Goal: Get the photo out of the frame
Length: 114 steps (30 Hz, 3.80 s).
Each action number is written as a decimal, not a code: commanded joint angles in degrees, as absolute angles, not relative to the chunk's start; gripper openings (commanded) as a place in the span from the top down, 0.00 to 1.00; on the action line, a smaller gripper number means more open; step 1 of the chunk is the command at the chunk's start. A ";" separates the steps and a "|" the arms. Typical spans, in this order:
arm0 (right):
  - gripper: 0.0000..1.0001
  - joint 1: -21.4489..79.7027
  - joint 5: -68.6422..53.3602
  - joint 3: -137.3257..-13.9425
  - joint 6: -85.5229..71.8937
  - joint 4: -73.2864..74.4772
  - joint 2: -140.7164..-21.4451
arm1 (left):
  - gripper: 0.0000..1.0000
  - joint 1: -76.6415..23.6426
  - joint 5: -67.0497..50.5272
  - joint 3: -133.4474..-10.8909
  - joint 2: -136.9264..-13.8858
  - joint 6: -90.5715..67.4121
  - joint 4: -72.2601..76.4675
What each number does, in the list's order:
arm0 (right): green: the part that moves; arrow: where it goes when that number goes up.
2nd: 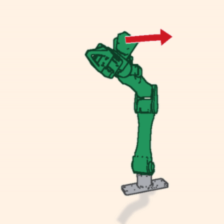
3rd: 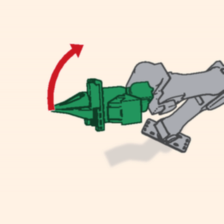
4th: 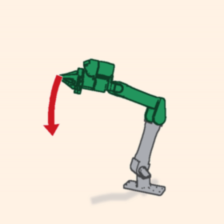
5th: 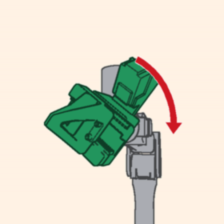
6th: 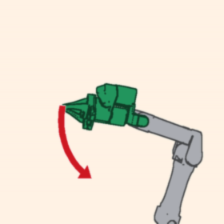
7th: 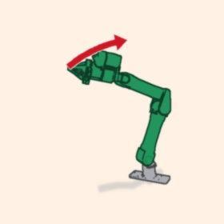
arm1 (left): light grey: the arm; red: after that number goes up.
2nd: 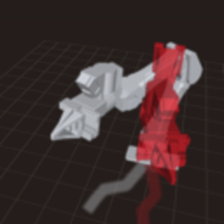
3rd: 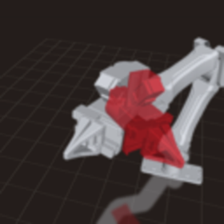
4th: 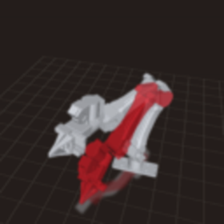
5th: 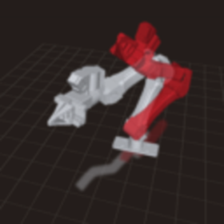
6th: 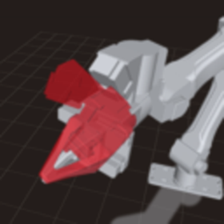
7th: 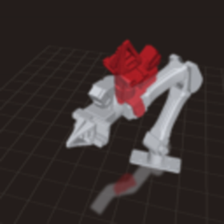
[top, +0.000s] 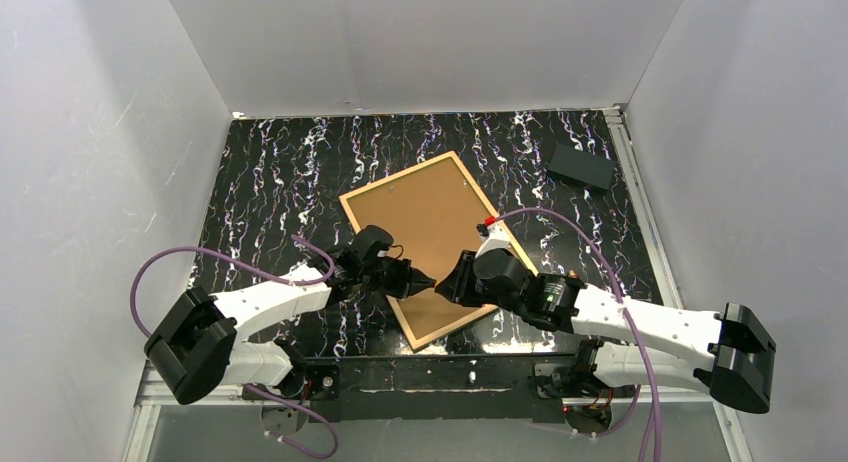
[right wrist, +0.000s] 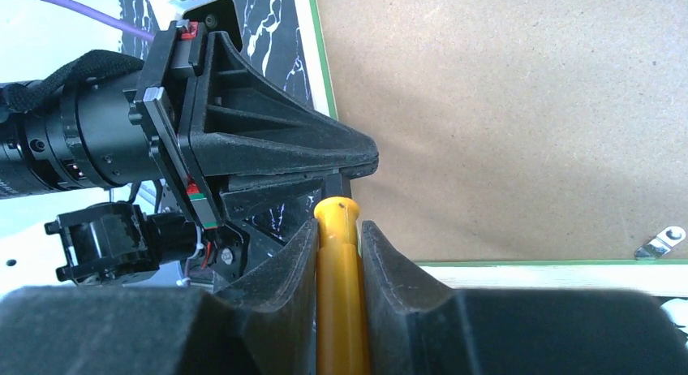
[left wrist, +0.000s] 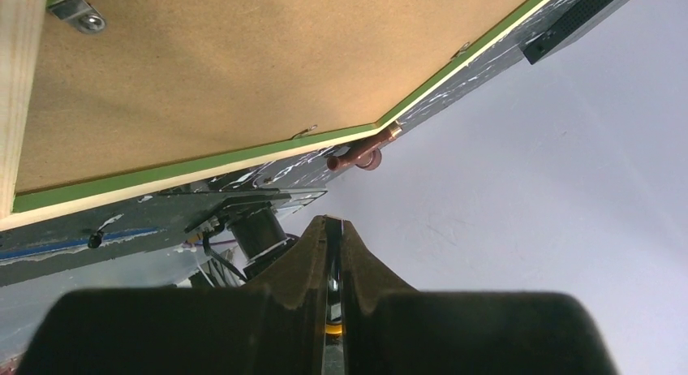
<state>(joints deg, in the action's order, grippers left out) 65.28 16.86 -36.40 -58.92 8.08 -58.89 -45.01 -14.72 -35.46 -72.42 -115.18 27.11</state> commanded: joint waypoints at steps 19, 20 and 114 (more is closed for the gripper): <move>0.99 65.43 23.71 -41.53 -56.83 14.95 -61.49 | 0.24 -23.33 -23.24 -44.14 -67.79 -70.47 -8.54; 0.99 65.46 23.57 -42.32 -55.54 15.01 -62.44 | 0.23 -20.77 -22.80 -46.39 -68.65 -63.93 -11.71; 0.99 55.95 17.24 -102.35 -38.30 22.10 -123.57 | 1.00 -2.58 -14.41 -77.27 -116.14 -41.70 -9.76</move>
